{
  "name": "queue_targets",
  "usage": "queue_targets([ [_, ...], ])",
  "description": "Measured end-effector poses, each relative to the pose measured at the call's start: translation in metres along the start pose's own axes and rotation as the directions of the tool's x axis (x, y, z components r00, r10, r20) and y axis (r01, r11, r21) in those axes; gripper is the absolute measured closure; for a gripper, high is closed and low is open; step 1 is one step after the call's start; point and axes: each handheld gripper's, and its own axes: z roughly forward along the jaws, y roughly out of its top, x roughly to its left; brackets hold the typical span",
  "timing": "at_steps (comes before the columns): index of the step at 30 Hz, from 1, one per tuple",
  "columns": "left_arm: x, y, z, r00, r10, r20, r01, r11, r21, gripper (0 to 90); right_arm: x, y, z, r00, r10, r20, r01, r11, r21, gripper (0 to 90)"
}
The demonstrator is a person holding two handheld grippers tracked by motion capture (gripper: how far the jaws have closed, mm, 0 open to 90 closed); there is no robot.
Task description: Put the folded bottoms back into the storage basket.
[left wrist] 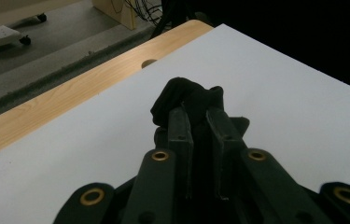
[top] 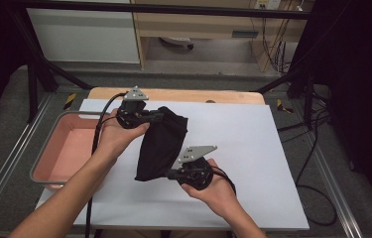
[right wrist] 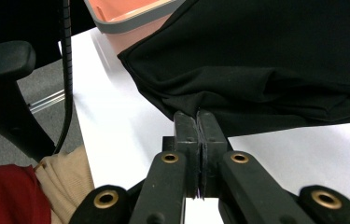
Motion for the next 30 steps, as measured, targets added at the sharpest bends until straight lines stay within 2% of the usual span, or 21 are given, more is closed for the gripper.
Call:
queue_targets([
  [8,0.002,0.004,-0.003,1.0000,0.005,-0.002,-0.005,1.0000,-0.004,81.1,-0.001,0.005,0.002,1.0000,-0.006,0.000,0.006,1.000,0.010,89.6],
  [16,0.005,0.004,-0.002,1.0000,0.003,0.002,-0.003,1.0000,-0.006,81.1,-0.001,0.009,0.002,0.9999,-0.010,-0.004,0.010,1.000,-0.005,89.5],
  [22,0.009,0.005,-0.009,1.0000,-0.003,-0.003,0.003,0.9999,-0.015,81.1,0.002,0.019,0.000,0.9996,-0.029,-0.003,0.029,0.999,-0.016,89.5],
  [26,0.011,0.006,-0.016,0.9998,0.011,-0.016,-0.011,0.9998,-0.019,81.2,0.003,0.023,0.000,0.9995,-0.031,-0.004,0.031,0.999,-0.022,89.5],
  [30,0.018,0.005,-0.022,0.9998,-0.005,-0.020,0.005,0.9996,-0.028,81.1,0.004,0.027,0.005,0.9993,-0.034,-0.013,0.034,0.999,-0.029,89.5],
])
